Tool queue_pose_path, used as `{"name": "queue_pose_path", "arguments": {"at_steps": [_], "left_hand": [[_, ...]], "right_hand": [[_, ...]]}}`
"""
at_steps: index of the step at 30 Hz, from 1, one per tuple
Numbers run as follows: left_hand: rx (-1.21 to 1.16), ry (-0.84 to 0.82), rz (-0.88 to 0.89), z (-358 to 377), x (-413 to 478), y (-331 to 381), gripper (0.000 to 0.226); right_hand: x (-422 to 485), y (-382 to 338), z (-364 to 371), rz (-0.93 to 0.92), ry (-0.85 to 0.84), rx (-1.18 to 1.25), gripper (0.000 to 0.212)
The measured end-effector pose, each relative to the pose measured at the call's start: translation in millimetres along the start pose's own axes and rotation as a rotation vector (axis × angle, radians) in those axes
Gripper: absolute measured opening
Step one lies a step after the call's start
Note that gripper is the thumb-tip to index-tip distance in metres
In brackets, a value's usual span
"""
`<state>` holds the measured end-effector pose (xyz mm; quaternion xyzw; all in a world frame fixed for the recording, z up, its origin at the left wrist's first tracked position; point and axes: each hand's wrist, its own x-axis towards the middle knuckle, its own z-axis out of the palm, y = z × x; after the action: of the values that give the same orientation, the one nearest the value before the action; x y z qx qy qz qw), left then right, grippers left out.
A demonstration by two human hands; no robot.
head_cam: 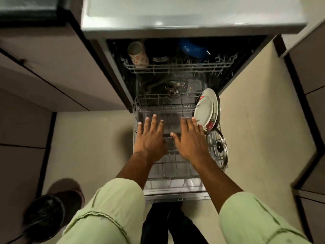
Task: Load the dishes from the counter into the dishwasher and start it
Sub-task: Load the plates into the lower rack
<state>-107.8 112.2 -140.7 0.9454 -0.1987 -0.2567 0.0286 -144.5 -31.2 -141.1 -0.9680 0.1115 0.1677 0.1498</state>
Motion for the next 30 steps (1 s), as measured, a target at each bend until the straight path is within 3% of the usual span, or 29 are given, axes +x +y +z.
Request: {"name": "queue_pose_path", "arguments": {"at_steps": [6, 15, 23, 30], "left_hand": [[0.014, 0.056, -0.081, -69.9, -100.3, -3.0, 0.081], [-0.015, 0.339, -0.239, -151.0, -211.0, -34.6, 0.077], [-0.003, 0.497, -0.371, -183.9, -260.0, -113.3, 0.076], [0.019, 0.567, -0.427, -215.3, -313.3, -231.5, 0.075]], "right_hand": [[-64.5, -46.2, -59.9, -0.143, 0.022, -0.062, 0.074], [-117.2, -129.4, -131.9, -0.441, 0.197, -0.154, 0.073], [-125.4, -228.8, -167.0, -0.618, 0.296, -0.234, 0.076], [-129.8, -359.7, -165.6, -0.676, 0.379, -0.218, 0.076]]}}
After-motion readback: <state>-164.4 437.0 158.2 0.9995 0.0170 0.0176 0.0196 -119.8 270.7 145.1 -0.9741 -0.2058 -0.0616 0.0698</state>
